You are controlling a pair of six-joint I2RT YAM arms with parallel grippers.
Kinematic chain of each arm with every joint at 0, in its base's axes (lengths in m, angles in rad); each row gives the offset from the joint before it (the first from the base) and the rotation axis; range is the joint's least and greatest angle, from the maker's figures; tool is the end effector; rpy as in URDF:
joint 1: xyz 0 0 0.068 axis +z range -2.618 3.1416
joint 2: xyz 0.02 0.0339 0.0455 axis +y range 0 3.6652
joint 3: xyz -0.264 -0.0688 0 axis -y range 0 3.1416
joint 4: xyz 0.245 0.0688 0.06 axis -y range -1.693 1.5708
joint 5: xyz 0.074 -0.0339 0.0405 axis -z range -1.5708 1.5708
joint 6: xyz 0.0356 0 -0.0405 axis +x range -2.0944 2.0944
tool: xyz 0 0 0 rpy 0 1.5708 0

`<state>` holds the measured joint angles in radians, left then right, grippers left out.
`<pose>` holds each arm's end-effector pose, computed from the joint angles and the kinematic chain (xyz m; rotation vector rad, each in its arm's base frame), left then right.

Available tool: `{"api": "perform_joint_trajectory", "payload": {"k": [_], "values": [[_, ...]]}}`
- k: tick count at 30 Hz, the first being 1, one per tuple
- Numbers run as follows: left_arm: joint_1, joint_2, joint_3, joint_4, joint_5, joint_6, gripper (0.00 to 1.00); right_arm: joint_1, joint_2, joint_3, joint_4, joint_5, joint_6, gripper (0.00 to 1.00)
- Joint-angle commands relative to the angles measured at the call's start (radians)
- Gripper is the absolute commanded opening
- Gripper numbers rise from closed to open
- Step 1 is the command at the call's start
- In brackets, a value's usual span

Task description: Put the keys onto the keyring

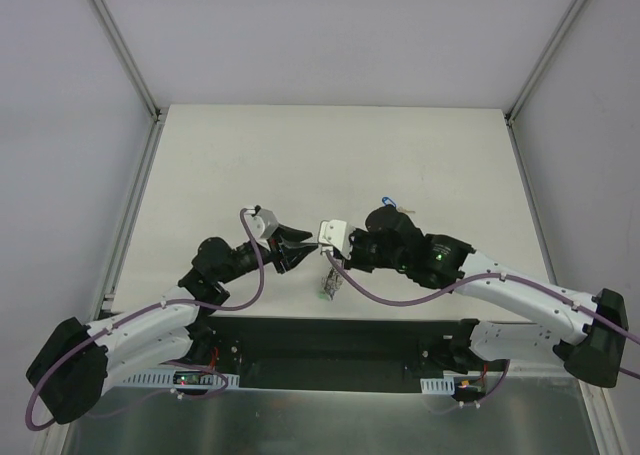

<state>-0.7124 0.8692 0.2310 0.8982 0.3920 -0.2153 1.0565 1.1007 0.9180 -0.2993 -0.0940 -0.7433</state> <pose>0.1314 -0.1315 0.2449 0.6761 1.2338 -1.0347 0.1197 0.2186 0.3126 -1.6518 1.2361 0.2905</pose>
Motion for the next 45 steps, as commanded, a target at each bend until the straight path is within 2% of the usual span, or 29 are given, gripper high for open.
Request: {"api": "perform_joint_trajectory", "payload": {"k": [1, 4, 10, 17, 24, 32, 43, 45], "values": [[0.022, -0.016, 0.082, -0.134, 0.074, 0.126, 0.37, -0.001, 0.001, 0.084, -0.057, -0.042, -0.050, 0.01], [0.037, 0.036, 0.137, -0.196, 0.203, 0.140, 0.43, -0.003, 0.005, 0.091, -0.066, -0.050, -0.056, 0.01], [0.047, 0.166, 0.215, -0.188, 0.395, 0.165, 0.49, -0.001, 0.010, 0.101, -0.084, -0.067, -0.057, 0.01], [0.047, 0.274, 0.286, -0.183, 0.566, 0.249, 0.48, -0.001, 0.004, 0.102, -0.089, -0.082, -0.053, 0.01], [0.047, 0.352, 0.324, -0.182, 0.676, 0.284, 0.47, -0.001, 0.005, 0.105, -0.087, -0.104, -0.050, 0.01], [0.047, 0.409, 0.343, -0.183, 0.706, 0.277, 0.42, -0.001, -0.001, 0.107, -0.089, -0.115, -0.048, 0.01], [0.047, 0.430, 0.347, -0.194, 0.728, 0.258, 0.14, 0.000, -0.001, 0.105, -0.090, -0.112, -0.042, 0.01], [0.047, 0.430, 0.346, -0.199, 0.722, 0.260, 0.03, -0.001, -0.004, 0.104, -0.089, -0.105, -0.044, 0.01]]}}
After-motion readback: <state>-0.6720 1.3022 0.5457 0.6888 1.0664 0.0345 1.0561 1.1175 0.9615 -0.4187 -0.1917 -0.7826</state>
